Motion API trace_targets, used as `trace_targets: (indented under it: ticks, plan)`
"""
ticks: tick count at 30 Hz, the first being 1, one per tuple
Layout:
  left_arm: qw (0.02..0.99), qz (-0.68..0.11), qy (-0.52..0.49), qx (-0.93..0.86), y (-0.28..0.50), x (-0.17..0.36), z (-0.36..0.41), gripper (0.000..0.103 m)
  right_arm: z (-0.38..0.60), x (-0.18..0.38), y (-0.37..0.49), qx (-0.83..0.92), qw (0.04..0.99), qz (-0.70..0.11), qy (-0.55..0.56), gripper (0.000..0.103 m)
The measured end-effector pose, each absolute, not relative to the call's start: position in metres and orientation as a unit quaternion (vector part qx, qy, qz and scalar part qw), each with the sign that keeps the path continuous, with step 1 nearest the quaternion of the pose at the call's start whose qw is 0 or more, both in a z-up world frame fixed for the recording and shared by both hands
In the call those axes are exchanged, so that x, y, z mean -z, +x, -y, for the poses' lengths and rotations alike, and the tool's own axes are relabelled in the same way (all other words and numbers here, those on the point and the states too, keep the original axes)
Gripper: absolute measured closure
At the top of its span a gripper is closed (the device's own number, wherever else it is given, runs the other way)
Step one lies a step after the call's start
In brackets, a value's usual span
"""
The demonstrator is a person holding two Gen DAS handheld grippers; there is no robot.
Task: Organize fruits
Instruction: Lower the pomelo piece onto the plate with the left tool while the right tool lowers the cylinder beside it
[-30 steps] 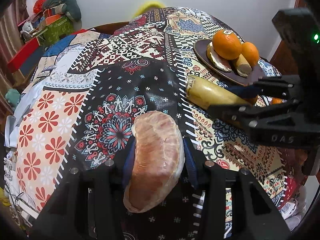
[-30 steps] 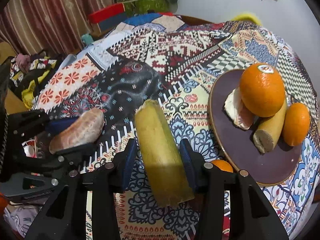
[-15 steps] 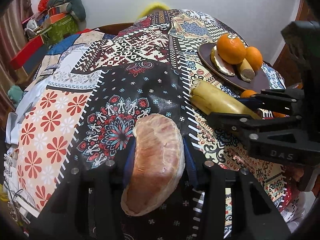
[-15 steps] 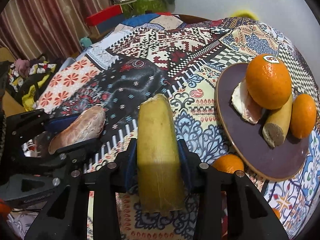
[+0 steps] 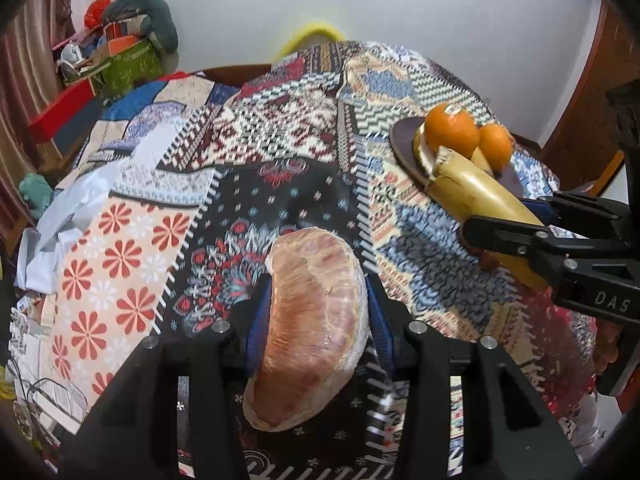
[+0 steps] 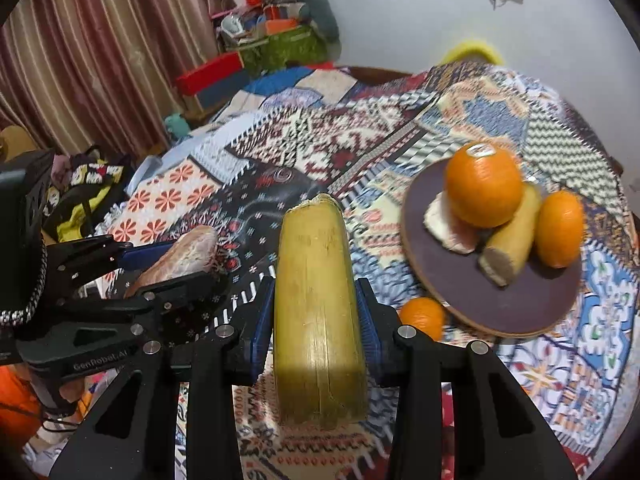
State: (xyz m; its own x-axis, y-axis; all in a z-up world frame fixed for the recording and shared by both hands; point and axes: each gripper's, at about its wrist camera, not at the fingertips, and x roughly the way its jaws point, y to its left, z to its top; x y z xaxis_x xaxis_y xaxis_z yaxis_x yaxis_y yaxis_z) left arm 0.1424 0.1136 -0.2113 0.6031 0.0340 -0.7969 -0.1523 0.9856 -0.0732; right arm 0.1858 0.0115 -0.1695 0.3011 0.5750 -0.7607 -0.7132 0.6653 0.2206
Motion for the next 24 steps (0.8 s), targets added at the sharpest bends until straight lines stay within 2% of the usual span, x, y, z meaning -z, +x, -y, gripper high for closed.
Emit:
trace_targets:
  ticks: [24]
  plan:
    - [0.926,-0.376,-0.024,0.016,0.207,0.149,-0.034,0.058,0.083,0.126,0.213,-0.313,0.874,-0.37,-0.047,0.067]
